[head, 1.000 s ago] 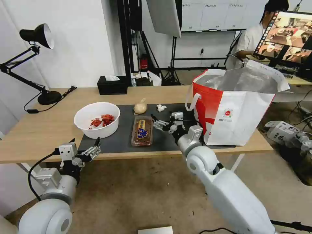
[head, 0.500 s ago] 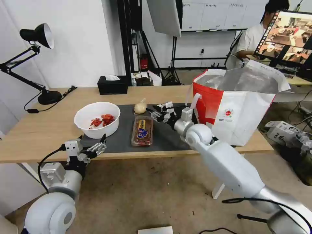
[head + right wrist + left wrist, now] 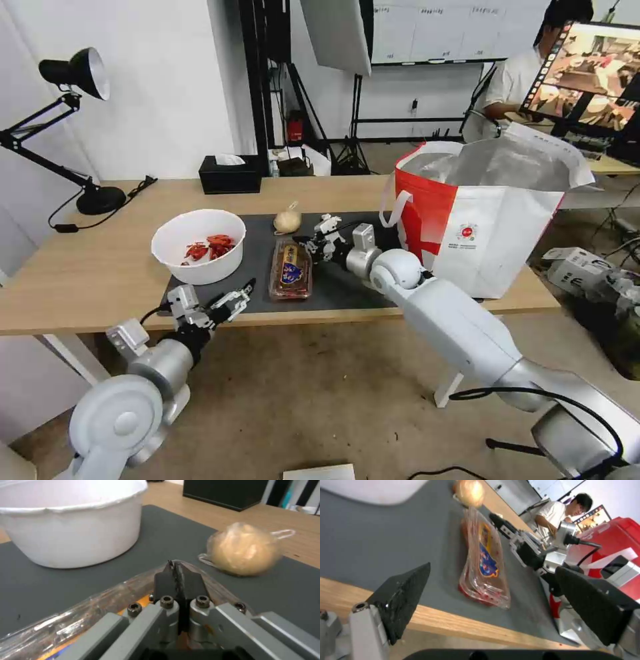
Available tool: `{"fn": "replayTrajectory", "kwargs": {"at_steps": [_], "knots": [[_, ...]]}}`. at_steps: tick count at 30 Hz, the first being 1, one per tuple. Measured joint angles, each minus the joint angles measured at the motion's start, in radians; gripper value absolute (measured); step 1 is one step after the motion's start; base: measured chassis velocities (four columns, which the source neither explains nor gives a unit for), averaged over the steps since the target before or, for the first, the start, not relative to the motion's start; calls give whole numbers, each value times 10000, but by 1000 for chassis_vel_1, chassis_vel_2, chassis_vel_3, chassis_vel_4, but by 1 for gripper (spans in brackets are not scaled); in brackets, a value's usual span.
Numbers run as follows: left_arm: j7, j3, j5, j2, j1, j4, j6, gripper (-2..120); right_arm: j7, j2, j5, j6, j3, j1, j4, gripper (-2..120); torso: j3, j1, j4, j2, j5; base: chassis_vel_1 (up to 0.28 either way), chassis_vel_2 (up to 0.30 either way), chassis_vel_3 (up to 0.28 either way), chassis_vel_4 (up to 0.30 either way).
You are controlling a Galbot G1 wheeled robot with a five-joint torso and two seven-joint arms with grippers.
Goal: Pick up the trash from the table and place it into the takeout bag.
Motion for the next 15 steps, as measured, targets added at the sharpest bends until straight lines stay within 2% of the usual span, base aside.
{"fn": "replayTrajectory", "kwargs": {"at_steps": [6,11,15], "knots": [[-426,457,-734,-31,-918,765,-31,100,-29,-29,3,-1,-36,106,-146,0,0,1,-5,0,0,0,0,0,0],[-586,753,-812,-59,-1311,1139,-36,100,-36,-41,11,-13,-43,113,-181,0,0,0,-4,0,0,0,0,0,0],[-1464,1029,-964,-98,-1747,1462,376,100,-34,-44,-10,-29,-71,73,-195,0,0,1,-5,0,1,0,0,0,0]]}}
